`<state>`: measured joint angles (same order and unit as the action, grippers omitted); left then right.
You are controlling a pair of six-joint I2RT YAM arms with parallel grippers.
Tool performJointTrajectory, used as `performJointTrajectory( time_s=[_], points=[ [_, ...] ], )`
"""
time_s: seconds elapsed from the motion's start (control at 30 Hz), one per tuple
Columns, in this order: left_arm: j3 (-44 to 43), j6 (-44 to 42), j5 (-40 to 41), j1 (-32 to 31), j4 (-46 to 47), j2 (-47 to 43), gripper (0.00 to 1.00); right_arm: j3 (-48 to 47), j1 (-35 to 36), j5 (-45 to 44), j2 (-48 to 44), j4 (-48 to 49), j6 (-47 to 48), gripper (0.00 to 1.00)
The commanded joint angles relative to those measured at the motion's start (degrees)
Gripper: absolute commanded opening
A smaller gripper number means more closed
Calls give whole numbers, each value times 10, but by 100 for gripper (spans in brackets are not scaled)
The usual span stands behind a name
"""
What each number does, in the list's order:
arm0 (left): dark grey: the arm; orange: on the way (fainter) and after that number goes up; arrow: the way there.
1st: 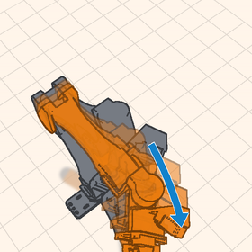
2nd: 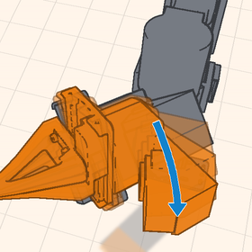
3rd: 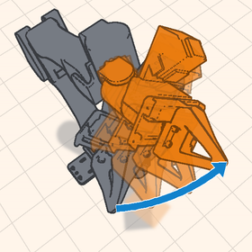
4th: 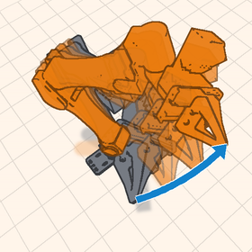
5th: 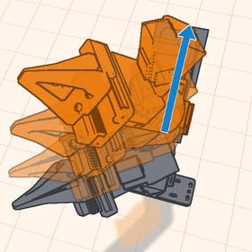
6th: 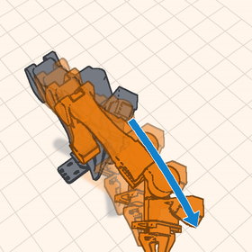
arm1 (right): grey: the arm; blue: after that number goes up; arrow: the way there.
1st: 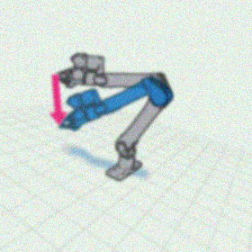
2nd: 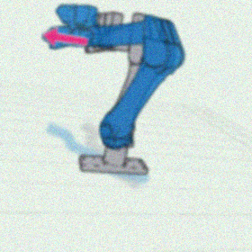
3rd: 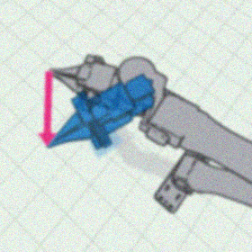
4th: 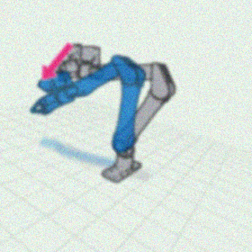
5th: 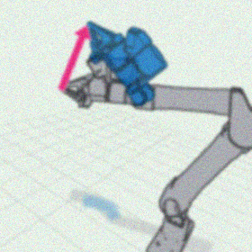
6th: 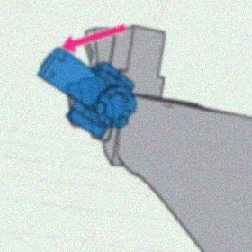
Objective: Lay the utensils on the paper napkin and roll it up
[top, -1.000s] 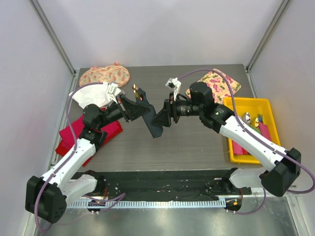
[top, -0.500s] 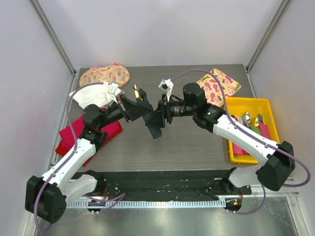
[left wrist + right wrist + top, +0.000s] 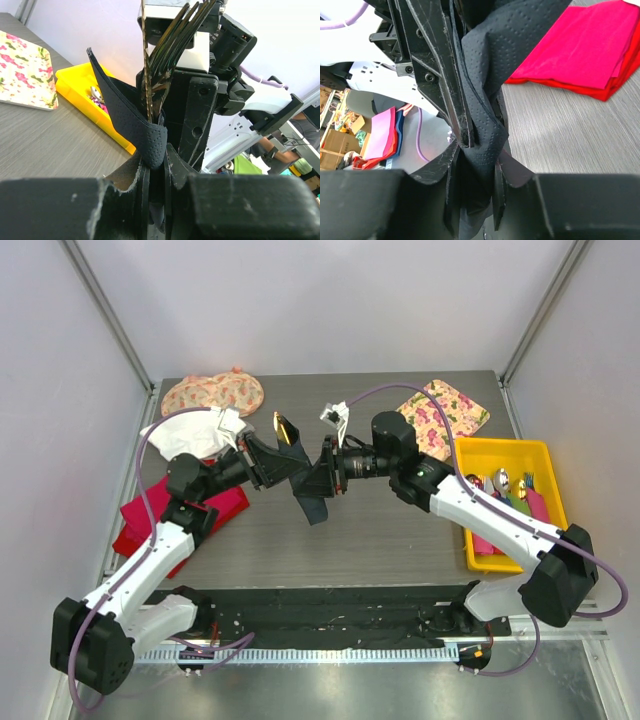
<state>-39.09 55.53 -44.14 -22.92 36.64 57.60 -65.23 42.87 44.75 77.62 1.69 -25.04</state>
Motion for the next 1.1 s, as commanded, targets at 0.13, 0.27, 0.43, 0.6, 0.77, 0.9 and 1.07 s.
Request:
performJointTrajectory(
  time_s=[0.13, 0.27, 0.43, 0.6, 0.77, 0.9, 1.07],
  points=[
    [-24, 4, 19, -4, 36, -9, 0, -5, 19, -6, -15, 51, -10, 1],
    [-14, -6, 32, -4, 4, -20, 14, -8, 16, -43, -28, 46, -4, 1],
    [-1, -24, 62, -3, -61, -42, 48, -12, 15, -63, -39, 49, -6, 1],
    [10, -26, 68, -4, -82, -48, 62, -11, 15, -69, -49, 60, -14, 1],
    [20, 4, 49, -4, -43, -36, 70, -8, 15, -57, -52, 81, -28, 1],
    [24, 51, 29, -3, 20, -19, 68, -1, 15, -37, -50, 103, -39, 1],
    [21, 80, 27, -3, 36, -12, 54, 1, 15, -41, -49, 104, -35, 1]
  ],
)
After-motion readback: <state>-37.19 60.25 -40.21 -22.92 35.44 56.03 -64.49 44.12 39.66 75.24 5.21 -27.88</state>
